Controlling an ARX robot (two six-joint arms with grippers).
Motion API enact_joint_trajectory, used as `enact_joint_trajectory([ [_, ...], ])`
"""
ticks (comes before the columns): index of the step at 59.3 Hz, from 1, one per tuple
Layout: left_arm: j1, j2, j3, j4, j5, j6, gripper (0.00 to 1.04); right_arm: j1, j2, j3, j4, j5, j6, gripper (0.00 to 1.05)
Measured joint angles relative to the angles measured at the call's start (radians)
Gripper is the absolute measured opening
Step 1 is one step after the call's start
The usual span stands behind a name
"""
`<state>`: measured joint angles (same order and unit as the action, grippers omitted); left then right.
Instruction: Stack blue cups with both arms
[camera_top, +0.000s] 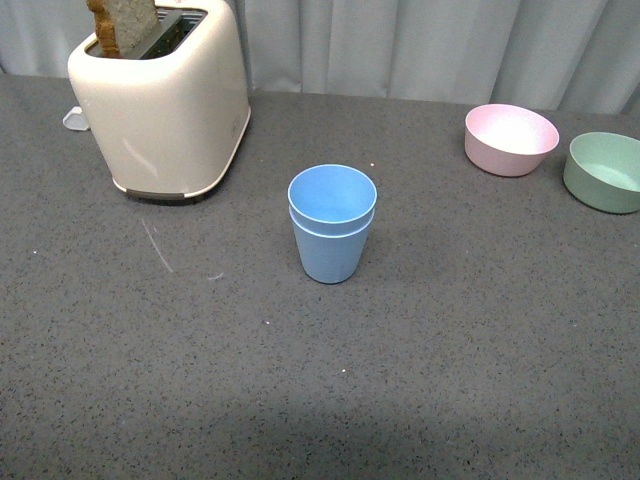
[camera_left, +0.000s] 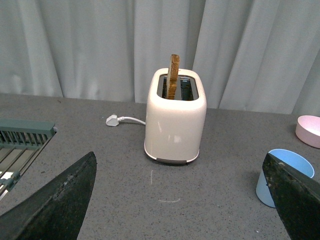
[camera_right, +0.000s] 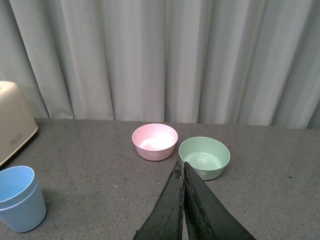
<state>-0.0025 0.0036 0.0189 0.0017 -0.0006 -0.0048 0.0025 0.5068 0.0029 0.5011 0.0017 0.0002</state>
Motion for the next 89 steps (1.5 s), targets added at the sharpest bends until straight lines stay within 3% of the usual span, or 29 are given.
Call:
enact_joint_trajectory([
  [46, 0.000, 0.000, 0.000, 0.000, 0.000, 0.000, 0.98, 0.000, -0.332, 0.000, -0.322, 0.000, 0.000, 0.01],
  [53, 0.000, 0.000, 0.000, 0.000, 0.000, 0.000, 0.98, 0.000, -0.339, 0.000, -0.327, -0.001, 0.000, 0.26],
  [65, 0.000, 0.000, 0.000, 0.000, 0.000, 0.000, 0.98, 0.000, -0.344, 0.000, -0.332, -0.001, 0.003, 0.57],
  [70, 0.000, 0.000, 0.000, 0.000, -0.001, 0.000, 0.98, 0.000, -0.472, 0.001, -0.492, -0.003, 0.001, 0.39],
  [82, 0.000, 0.000, 0.000, -0.001, 0.000, 0.000, 0.98, 0.000, -0.502, 0.001, -0.499, -0.003, 0.001, 0.03],
  [83, 0.000, 0.000, 0.000, -0.001, 0.000, 0.000, 0.98, 0.000, -0.502, 0.001, -0.499, -0.003, -0.003, 0.02],
  [89, 0.000, 0.000, 0.000, -0.001, 0.000, 0.000, 0.98, 0.000, -0.503, 0.001, -0.499, -0.003, -0.002, 0.19],
])
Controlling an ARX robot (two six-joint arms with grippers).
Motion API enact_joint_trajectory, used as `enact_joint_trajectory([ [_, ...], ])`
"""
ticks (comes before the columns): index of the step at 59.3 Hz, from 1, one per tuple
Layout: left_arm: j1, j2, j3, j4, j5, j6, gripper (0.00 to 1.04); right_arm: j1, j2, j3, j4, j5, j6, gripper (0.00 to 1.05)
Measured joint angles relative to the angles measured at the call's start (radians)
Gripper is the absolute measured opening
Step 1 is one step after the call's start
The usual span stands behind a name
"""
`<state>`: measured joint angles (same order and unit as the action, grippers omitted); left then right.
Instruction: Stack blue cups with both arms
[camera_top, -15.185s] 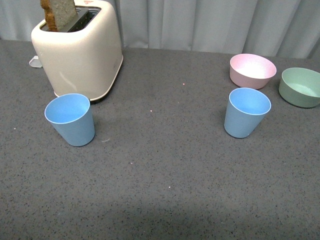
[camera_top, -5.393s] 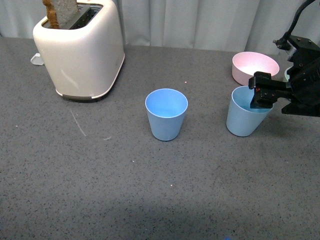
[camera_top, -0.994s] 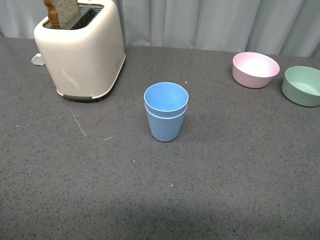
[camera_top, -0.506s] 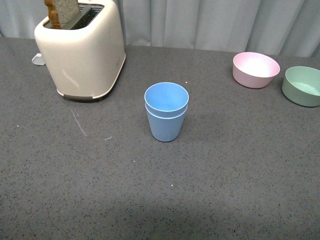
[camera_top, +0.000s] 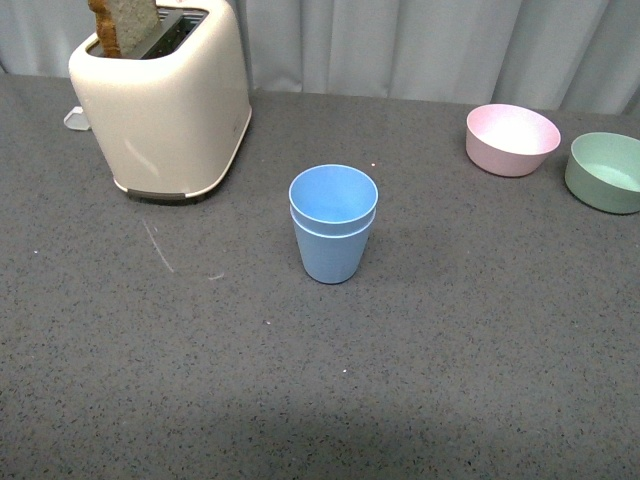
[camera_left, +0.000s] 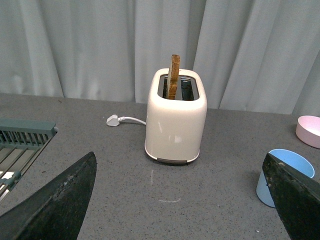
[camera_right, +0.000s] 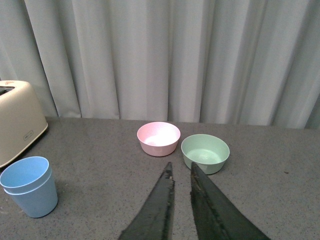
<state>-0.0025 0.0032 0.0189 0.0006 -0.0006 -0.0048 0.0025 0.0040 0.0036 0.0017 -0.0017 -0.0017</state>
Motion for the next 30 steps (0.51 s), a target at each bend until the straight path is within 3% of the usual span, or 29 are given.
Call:
enact_joint_trajectory([
  [24, 0.000, 0.000, 0.000, 0.000, 0.000, 0.000, 0.98, 0.000, 0.000, 0.000, 0.000, 0.000, 0.000, 0.96],
  [30, 0.000, 0.000, 0.000, 0.000, 0.000, 0.000, 0.98, 0.000, 0.000, 0.000, 0.000, 0.000, 0.001, 0.95],
])
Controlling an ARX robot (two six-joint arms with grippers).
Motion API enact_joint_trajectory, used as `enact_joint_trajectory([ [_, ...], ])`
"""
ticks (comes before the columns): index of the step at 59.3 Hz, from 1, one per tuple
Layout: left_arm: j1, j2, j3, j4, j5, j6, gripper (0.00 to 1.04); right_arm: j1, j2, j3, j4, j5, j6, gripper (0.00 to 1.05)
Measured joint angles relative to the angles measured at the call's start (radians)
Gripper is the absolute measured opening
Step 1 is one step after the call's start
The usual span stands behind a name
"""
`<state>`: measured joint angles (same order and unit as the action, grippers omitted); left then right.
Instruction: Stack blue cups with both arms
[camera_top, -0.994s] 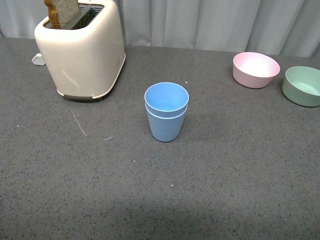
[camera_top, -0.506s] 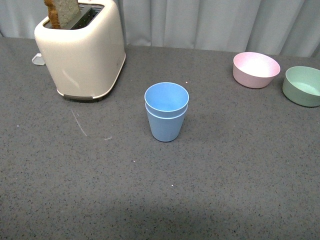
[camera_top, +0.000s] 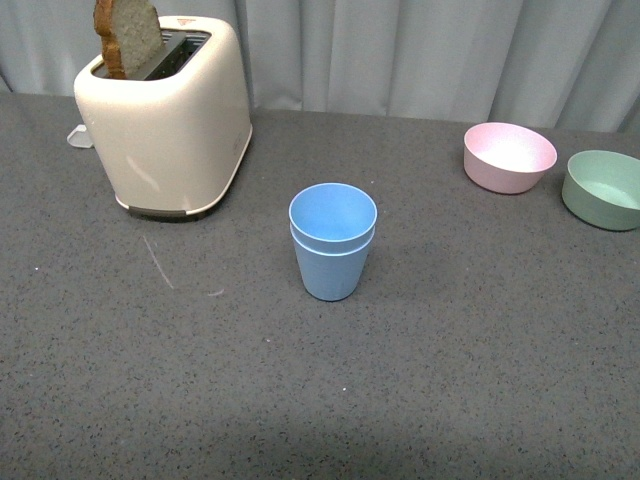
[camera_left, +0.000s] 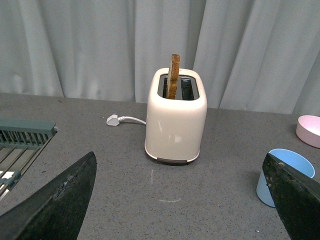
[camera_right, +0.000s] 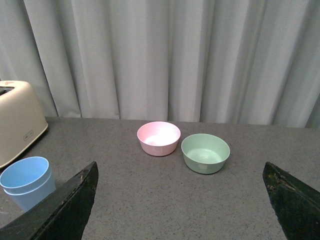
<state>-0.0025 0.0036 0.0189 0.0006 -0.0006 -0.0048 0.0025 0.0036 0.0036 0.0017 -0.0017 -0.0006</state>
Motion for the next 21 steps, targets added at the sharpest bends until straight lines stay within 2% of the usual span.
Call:
enact_joint_trajectory([
  [21, 0.000, 0.000, 0.000, 0.000, 0.000, 0.000, 0.98, 0.000, 0.000, 0.000, 0.000, 0.000, 0.000, 0.95],
])
